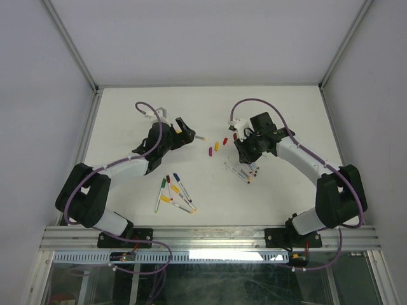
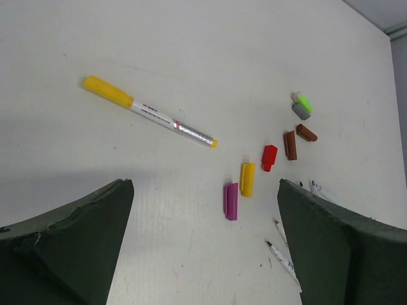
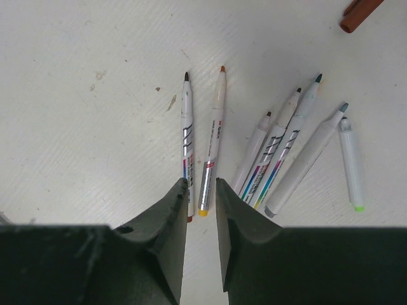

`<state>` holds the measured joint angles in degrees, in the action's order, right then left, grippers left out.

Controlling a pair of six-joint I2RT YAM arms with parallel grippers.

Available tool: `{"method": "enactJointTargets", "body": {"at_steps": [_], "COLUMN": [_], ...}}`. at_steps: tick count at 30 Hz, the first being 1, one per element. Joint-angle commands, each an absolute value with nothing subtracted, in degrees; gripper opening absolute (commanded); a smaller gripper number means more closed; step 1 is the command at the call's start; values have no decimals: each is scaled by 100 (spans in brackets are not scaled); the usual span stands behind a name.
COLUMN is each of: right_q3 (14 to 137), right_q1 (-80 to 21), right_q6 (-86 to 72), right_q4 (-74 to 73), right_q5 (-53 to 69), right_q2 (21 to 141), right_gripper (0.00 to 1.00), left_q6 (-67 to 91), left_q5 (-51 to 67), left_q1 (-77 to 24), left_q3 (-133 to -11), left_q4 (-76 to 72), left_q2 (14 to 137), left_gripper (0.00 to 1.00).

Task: Open the pen caps
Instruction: Place the pen cap at the center of the board, then pick up the pen from the center of the board.

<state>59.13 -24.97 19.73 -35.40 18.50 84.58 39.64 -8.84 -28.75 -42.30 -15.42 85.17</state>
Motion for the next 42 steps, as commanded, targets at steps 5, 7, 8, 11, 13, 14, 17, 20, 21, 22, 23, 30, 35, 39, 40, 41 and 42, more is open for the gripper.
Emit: {"method": "enactJointTargets", "body": {"at_steps": [5, 7, 8, 11, 13, 14, 17, 20, 21, 22, 23, 30, 35, 39, 40, 41, 42], "right_q3": [5913, 5915, 5917, 5915, 5916, 5915, 5915, 5920, 5915, 5915, 5919, 5919, 5915, 5915, 5915, 5915, 5915], "right_q1": [-2464, -2462, -2461, -2461, -2466, -2466, -2467, -2467, -2463, -2461, -2465, -2462, -2466, -2461, -2465, -2463, -2466], "right_q6": [2065, 2065, 2065, 2065, 2067, 2063, 2073, 2072, 2074, 2074, 2074, 2074, 2070, 2074, 2074, 2074, 2074], "right_q4": [-3322, -3320, -3320, -3311, -3317, -3322, -3316, -3322, -3320, -3320, -3320, -3322, -3317, -3322, -3321, -3322, -3322], "right_q5": [1942, 1944, 1946, 1944, 1942, 1946, 1943, 1947, 1951, 1951, 1951, 1963, 1962, 1973, 1977, 1977, 1982], "right_q2": [8215, 8222, 8219, 8231, 8236, 8237, 8248, 8260, 8262, 8266, 8263, 8274, 8266, 8266, 8268, 8265, 8263], "right_gripper": [27, 27, 27, 27, 27, 27, 27, 27, 27, 27, 27, 27, 27, 27, 27, 27, 27], "left_q6": [4607, 4777, 4860, 5126, 5145, 5150, 5136, 5133, 5132, 5140, 5139, 5159, 5159, 5148, 5104, 5061, 5000], "left_q5": [-1209, -1315, -1396, -1679, -1804, -1858, -2048, -2288, -2338, -2372, -2399, -2554, -2592, -2600, -2608, -2611, -2602], "left_q1": [-2804, -2808, -2812, -2819, -2838, -2857, -2955, -3101, -3141, -3170, -3194, -3217, -3212, -3217, -3211, -3216, -3219], "left_q3": [-5320, -5647, -5787, -6368, -6801, -7018, -7578, -7995, -8100, -8212, -8319, -9117, -9476, -9456, -9443, -9432, -9430], "left_q4": [-352, 66, 316, 1171, 1782, 2013, 2564, 2895, 2965, 3025, 3079, 3412, 3669, 3714, 3712, 3712, 3709], "left_q2": [9200, 9421, 9540, 9953, 10266, 10412, 10816, 11131, 11202, 11273, 11347, 11816, 12093, 12120, 12120, 12125, 12125], "left_gripper": [99, 99, 99, 99, 99, 99, 99, 99, 99, 99, 99, 99, 99, 96, 94, 92, 90]}}
